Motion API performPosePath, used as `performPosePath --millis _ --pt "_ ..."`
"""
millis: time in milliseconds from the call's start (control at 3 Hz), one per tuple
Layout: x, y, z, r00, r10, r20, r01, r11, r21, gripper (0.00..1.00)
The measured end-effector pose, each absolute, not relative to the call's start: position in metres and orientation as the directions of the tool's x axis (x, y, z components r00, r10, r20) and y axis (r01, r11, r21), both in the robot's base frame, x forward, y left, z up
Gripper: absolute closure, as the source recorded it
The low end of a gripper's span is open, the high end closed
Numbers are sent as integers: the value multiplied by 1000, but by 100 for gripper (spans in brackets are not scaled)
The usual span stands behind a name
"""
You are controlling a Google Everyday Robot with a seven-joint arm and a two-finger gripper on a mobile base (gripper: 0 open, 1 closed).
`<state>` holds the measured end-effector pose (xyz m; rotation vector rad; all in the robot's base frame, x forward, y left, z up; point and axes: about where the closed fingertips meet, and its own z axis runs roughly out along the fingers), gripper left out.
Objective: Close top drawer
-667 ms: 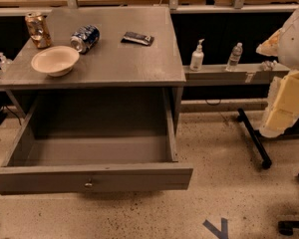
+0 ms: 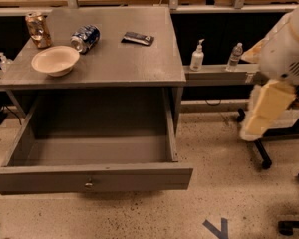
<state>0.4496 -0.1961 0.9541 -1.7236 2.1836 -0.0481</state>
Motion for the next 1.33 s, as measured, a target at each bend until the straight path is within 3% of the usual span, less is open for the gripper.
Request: performPosePath --millis 667,1000,1333 --pt "468 -181 948 -171 -937 -303 -920 263 -292 0" --pt "482 -148 902 -140 -924 -356 -954 223 -203 0" --pt "474 -84 858 -35 -901 -432 -979 118 -166 0"
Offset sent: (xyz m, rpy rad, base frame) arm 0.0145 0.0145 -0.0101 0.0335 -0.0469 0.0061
